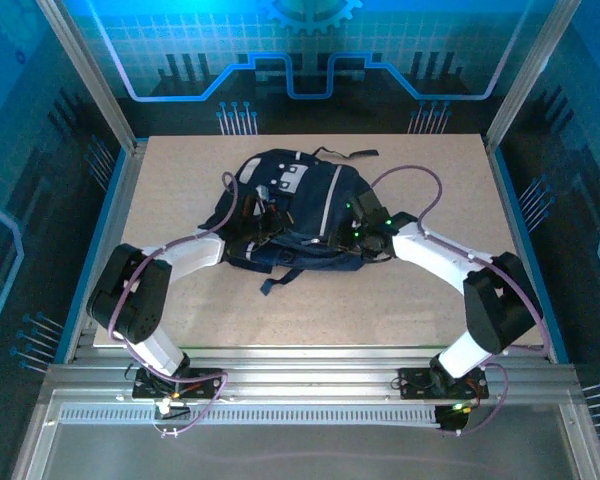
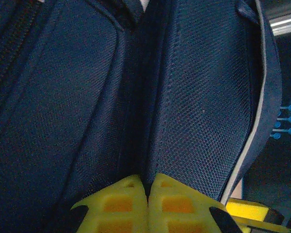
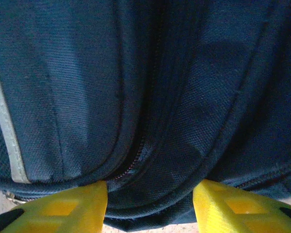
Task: Pack books, pencil case, and school supplies into a backpack
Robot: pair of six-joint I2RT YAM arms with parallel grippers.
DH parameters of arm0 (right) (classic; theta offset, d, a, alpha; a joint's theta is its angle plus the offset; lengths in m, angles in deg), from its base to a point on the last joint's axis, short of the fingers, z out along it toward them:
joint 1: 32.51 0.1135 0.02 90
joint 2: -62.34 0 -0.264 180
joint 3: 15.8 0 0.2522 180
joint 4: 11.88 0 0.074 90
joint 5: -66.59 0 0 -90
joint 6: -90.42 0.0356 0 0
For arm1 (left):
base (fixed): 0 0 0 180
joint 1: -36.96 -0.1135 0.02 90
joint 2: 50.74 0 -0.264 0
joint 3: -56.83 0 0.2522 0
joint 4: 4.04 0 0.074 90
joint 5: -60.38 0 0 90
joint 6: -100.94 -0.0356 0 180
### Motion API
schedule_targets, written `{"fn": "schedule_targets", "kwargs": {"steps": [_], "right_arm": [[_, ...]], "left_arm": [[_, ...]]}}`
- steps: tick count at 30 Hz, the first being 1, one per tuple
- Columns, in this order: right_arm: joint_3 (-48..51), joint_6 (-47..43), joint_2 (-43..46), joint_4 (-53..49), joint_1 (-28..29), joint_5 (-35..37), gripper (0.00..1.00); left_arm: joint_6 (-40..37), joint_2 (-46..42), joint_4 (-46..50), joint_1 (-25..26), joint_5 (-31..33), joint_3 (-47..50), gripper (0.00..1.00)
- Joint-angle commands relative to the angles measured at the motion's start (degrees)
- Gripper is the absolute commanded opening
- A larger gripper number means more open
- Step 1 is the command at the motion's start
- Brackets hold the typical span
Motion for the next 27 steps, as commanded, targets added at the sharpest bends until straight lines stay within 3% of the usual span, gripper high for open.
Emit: {"fn": "schedule_targets", "kwargs": {"steps": [1,10,27], "right_arm": [[-5.0,-2.2,1.7,0.0,-0.5,2.7,0.52],[0.3,-1.2,10.1,-2.6,4.1,6.4,0.53],[-9.0,2.3,-5.2,-8.8,9.3,18.4,0.49]], "left_arm": [[5.9,0.7,-10.4,4.8,-2.8,0.2,0.0],[9.2,3.5,-14.8,8.5,0.0,-3.0,0.0],[9.9,2.4,-15.7,10.8,3.1,-3.9,0.0]]}}
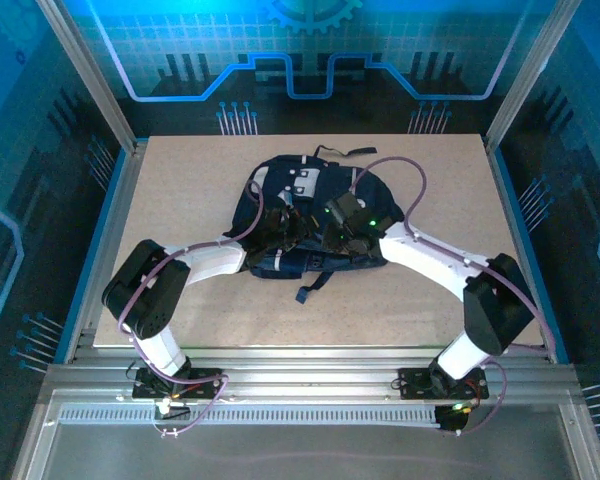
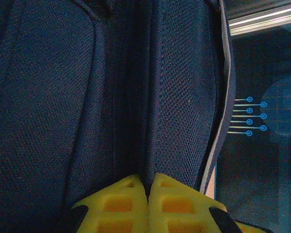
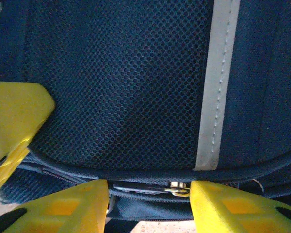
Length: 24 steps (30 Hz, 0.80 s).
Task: Pack books, pencil case, and school supplies into a backpack
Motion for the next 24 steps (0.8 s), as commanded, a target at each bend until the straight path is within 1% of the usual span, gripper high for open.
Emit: {"fn": "schedule_targets", "kwargs": {"steps": [1,4,5,6,10,12,13,16,18,20,24], "right_arm": [[-3.7,2.3,-4.0,-2.4,1.1,5.9,0.5],[-6.0,3.8,-6.3,-6.6,3.6,13.3,0.59],[-6.7,4.2,-7.3,-7.5,3.9,14.6,0.62],[-7.2,4.5,-8.3,-8.2,4.2,15.5,0.63],[-10.9,5.5,-12.4,-13.9,4.6,21.5,0.61],[-11.1,6.5,-13.0,-16.3,4.5,24.2,0.57],[-10.7,6.8,-12.7,-16.6,4.5,25.3,0.53],[-8.5,6.3,-10.4,-15.3,4.1,25.7,0.44],[-7.1,5.9,-8.6,-14.7,4.0,25.7,0.41],[-6.2,5.3,-7.0,-14.3,3.4,25.3,0.4],[-4.6,4.5,-4.9,-12.1,1.2,19.7,0.4]], "left_arm": [[0.7,-1.3,-6.8,1.7,-2.8,-3.4,0.0],[0.9,-1.4,-6.7,2.0,-2.9,-3.6,0.0],[0.9,-1.6,-6.9,2.0,-2.6,-3.4,0.0],[1.0,-1.5,-7.3,2.0,-2.4,-3.3,0.0],[0.9,-1.7,-7.5,1.9,-1.8,-3.3,0.0],[0.6,-1.9,-7.3,1.7,-1.5,-3.2,0.0],[0.5,-2.0,-7.2,1.5,-1.3,-3.0,0.0],[0.0,-2.0,-6.9,1.1,-0.9,-3.0,0.0],[-0.1,-1.8,-6.4,0.9,-1.0,-3.3,0.0],[-0.1,-1.7,-6.5,0.6,-0.8,-3.2,0.0],[-0.2,-1.8,-6.4,0.5,-0.7,-3.3,0.0]]}}
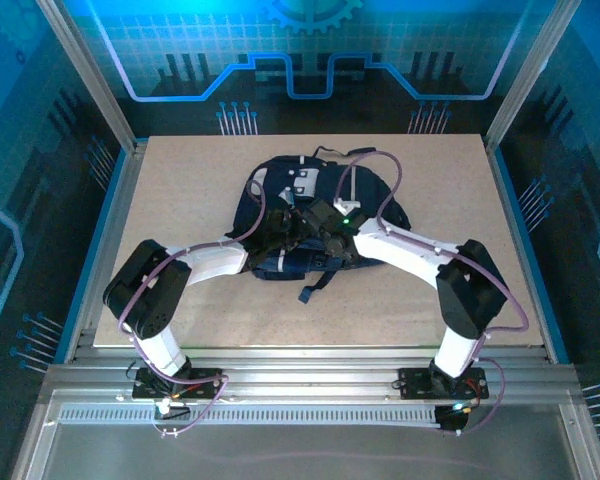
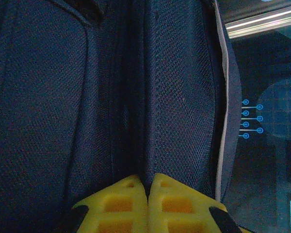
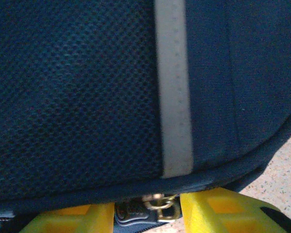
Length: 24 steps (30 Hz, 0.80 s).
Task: Pack books, pencil case, and school supplies into a backpack
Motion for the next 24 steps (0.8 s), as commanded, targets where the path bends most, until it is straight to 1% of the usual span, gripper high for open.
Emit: {"fn": "schedule_targets", "kwargs": {"steps": [1,3,4,7,9,10,12,15,16,18,20,24], "right_arm": [[1.8,0.7,2.4,-0.8,-3.1,1.6,0.4],[3.1,0.2,3.3,1.2,-3.4,0.3,0.44],[4.2,-0.8,3.7,4.1,-3.7,-1.2,0.46],[5.7,-1.8,3.7,9.1,-5.5,-7.4,0.52],[7.1,-2.5,3.8,12.6,-6.0,-10.4,0.53],[8.2,-2.7,4.2,15.1,-6.4,-12.0,0.51],[10.2,-2.5,5.0,18.5,-7.0,-13.5,0.43],[12.2,-3.0,7.0,20.4,-7.9,-13.5,0.25],[13.0,-3.1,7.8,20.9,-8.4,-13.6,0.21],[14.5,-4.0,9.4,22.2,-9.4,-15.1,0.13],[15.9,-5.4,11.1,22.9,-10.6,-17.1,0.0],[17.5,-12.9,13.9,21.4,-13.5,-22.0,0.0]], "left_arm": [[-0.4,-2.1,-4.8,-0.1,-2.2,-3.3,0.0],[-0.6,-2.2,-4.3,-0.1,-2.4,-3.4,0.0],[-0.7,-2.3,-4.2,0.0,-2.5,-3.4,0.0],[-0.8,-2.4,-3.5,0.0,-2.6,-3.5,0.0],[-0.9,-2.4,-3.2,-0.1,-2.8,-3.6,0.0],[-0.8,-2.6,-3.2,-0.1,-2.8,-3.5,0.0],[-0.8,-2.6,-3.0,0.0,-2.5,-3.2,0.0],[-1.0,-2.6,-2.7,-0.1,-2.4,-3.0,0.0],[-1.1,-2.7,-2.4,-0.3,-2.3,-3.0,0.0],[-1.5,-2.8,-2.2,-0.7,-2.1,-2.9,0.0],[-1.7,-2.8,-2.1,-1.3,-1.9,-2.6,0.0],[-3.8,-2.6,-0.9,-3.8,-1.0,-2.1,0.0]]}}
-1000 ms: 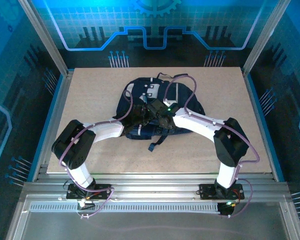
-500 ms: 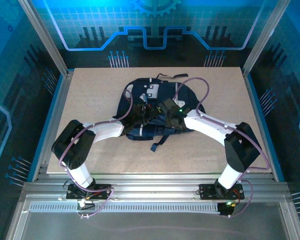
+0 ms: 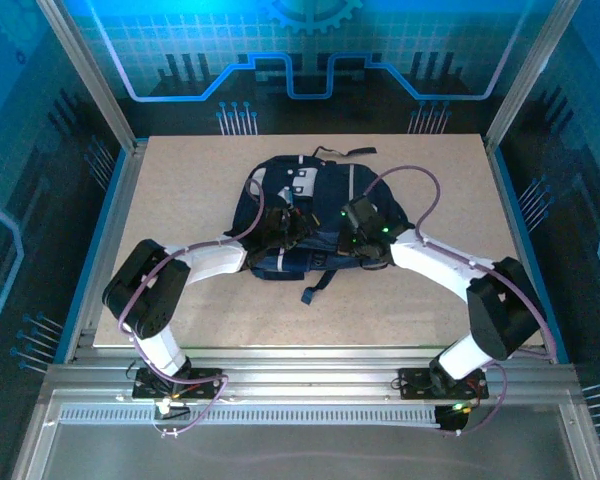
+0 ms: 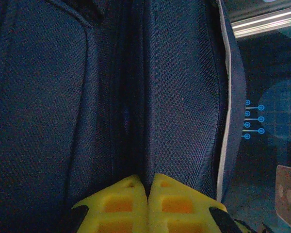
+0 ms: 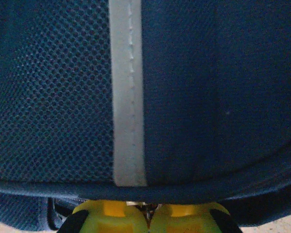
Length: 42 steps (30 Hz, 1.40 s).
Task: Pack books, pencil case, and school supplies into a backpack
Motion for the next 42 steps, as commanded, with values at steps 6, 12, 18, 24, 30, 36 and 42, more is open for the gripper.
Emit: {"fn": "schedule_targets", "kwargs": {"steps": [6,12,18,24,30,36,42], "right_arm": [[0.5,-24.3,3.7,-8.8,-9.6,-3.5,0.0],[-4.5,-35.8,1.0,-16.9,-15.1,-3.3,0.0],[-13.4,-38.3,-4.3,-20.8,-15.2,10.8,0.0],[-17.0,-40.9,-5.2,-25.1,-12.2,-3.9,0.0],[-14.5,-41.2,-5.2,-26.6,-5.5,-17.8,0.0],[-13.2,-35.9,-7.3,-20.7,-0.6,-25.9,0.0],[-17.7,-25.9,-13.0,-12.0,1.9,-29.8,0.0]], "left_arm": [[-5.3,-2.1,-1.4,-7.1,-2.1,-1.5,0.0],[-11.1,-2.3,5.7,-8.1,-3.7,-5.4,0.0],[-12.3,-2.3,8.6,-10.2,-5.1,-6.5,0.0],[-15.7,0.3,11.5,-11.1,-3.3,-10.2,0.0],[-17.4,7.9,12.5,-13.8,-3.6,-19.0,0.0],[-18.6,13.5,15.6,-14.1,-5.9,-28.7,0.0],[-18.3,8.5,21.5,-14.3,-3.7,-28.5,0.76]]}}
